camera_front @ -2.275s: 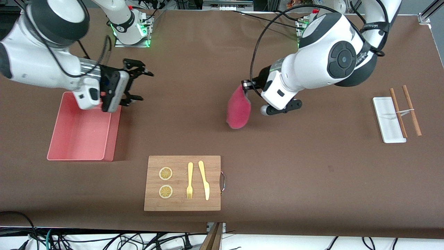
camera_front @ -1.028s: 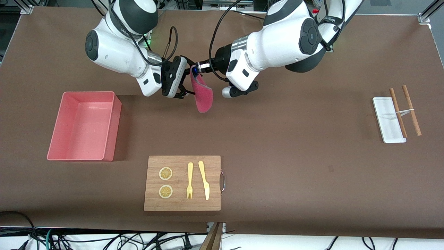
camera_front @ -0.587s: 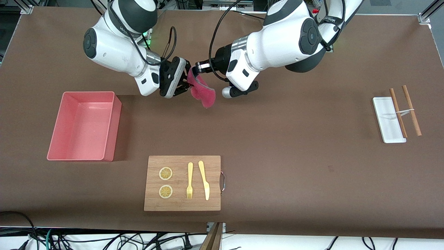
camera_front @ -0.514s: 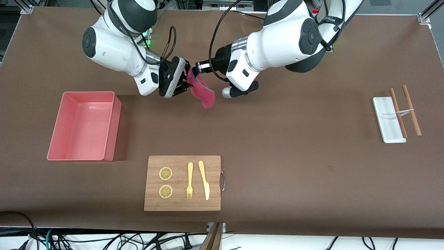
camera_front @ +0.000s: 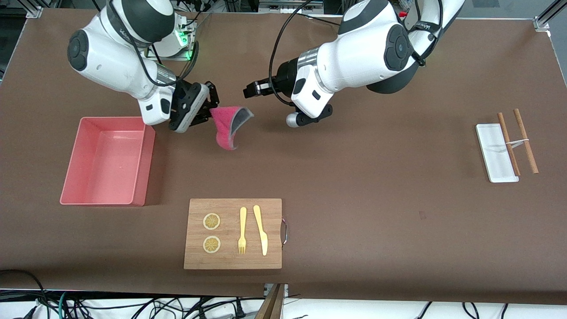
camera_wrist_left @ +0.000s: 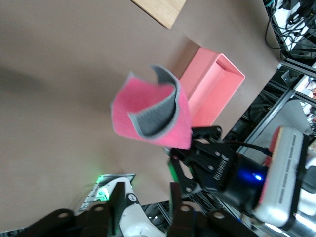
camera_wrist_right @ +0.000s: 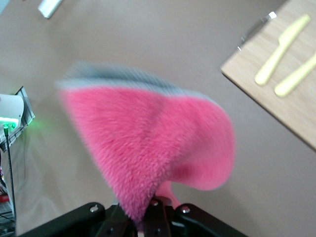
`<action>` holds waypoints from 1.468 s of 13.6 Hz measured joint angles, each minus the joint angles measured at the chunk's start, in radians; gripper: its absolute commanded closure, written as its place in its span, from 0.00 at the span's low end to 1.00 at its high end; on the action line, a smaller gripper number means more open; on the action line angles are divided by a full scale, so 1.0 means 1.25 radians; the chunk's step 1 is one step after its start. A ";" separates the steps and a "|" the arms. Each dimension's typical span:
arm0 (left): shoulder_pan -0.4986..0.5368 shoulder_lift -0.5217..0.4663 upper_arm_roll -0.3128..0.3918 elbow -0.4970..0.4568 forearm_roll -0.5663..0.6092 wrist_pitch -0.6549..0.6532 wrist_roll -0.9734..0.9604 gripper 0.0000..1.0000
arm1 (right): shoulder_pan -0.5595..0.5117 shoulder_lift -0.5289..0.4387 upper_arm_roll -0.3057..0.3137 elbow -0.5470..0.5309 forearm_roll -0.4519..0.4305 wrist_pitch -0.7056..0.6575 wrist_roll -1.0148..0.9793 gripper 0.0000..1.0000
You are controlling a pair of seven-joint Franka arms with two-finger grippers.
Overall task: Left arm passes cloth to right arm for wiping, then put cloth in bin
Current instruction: 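Lower the cloth with the right gripper while the left gripper withdraws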
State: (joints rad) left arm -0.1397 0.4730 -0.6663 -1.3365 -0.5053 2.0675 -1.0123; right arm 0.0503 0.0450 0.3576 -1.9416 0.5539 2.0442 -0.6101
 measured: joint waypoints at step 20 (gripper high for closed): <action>0.314 -0.129 0.028 0.027 0.500 -0.501 0.539 0.00 | -0.003 0.257 -0.092 -0.016 -0.515 0.103 0.667 1.00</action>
State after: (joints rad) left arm 0.2533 0.3115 -0.6307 -1.3031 0.1197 1.4410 -0.3381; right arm 0.0468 0.3661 0.2429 -1.9620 -0.0894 2.1733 0.2237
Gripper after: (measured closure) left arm 0.000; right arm 0.978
